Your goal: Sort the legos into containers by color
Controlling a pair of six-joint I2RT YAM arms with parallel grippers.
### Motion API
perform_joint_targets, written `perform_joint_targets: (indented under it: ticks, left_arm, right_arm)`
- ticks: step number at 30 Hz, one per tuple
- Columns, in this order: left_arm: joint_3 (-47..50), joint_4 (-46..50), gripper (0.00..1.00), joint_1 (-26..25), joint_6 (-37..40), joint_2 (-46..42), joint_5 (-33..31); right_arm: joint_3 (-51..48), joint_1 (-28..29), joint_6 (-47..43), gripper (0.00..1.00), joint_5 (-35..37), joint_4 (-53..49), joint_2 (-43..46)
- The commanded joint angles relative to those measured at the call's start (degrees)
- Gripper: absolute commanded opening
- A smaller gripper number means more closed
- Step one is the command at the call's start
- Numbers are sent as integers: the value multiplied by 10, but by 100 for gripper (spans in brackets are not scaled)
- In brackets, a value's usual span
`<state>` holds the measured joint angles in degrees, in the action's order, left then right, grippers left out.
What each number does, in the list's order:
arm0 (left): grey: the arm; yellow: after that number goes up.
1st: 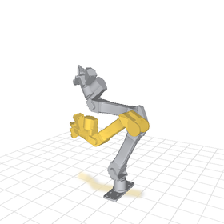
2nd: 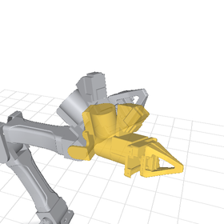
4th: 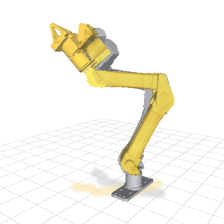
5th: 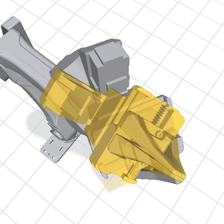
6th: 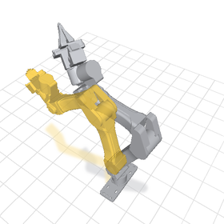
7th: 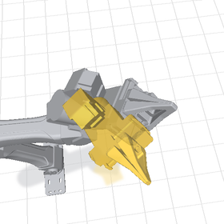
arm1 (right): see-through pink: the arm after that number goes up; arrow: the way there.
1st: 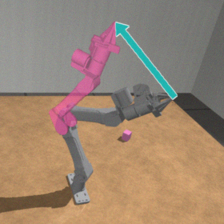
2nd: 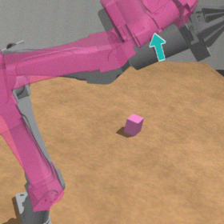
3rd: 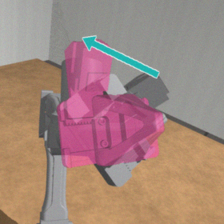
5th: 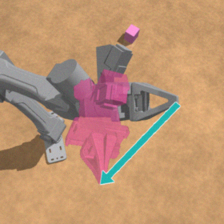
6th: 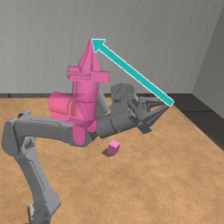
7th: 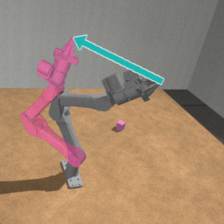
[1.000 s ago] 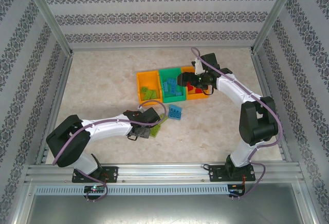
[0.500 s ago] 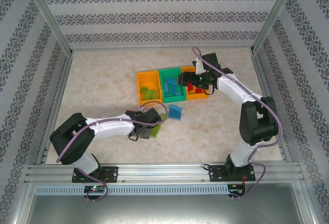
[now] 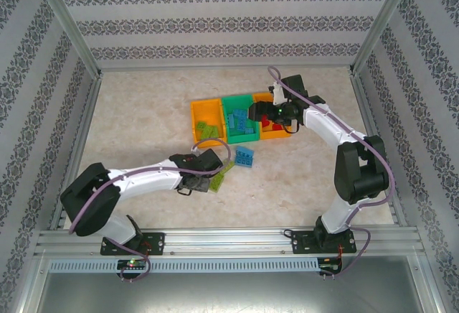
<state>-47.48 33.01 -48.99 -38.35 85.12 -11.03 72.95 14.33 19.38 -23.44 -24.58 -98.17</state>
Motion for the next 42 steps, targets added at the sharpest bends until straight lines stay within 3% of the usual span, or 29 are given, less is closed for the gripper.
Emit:
perform_joint_targets:
  ticks: [1, 9, 14, 20, 25, 31, 36, 42]
  left_arm:
    - [-16, 54, 27, 6, -16, -37, -16]
    - [-102, 99, 30, 13, 21, -53, -54]
    - [-170, 59, 29, 75, 83, -22, -25]
    - [-237, -2, 28, 159, 133, 43, 34]
    - [-306, -23, 27, 188, 152, 124, 76]
    - [-381, -13, 28, 214, 132, 212, 90]
    - [-445, 14, 37, 223, 105, 267, 101]
    - [-470, 24, 59, 224, 88, 293, 115]
  right_arm:
    - [-8, -5, -6, 98, -3, 0, 22]
    - [-57, 30, -45, 98, 56, 13, 73]
    - [-112, 69, -59, 98, 91, 29, 109]
    - [-211, 94, 35, 98, 139, 102, 162]
    - [-277, 120, 107, 98, 155, 179, 191]
    - [-286, 157, 132, 98, 173, 167, 182]
    - [-290, 184, 163, 96, 199, 150, 170]
    - [-274, 205, 163, 95, 209, 133, 138]
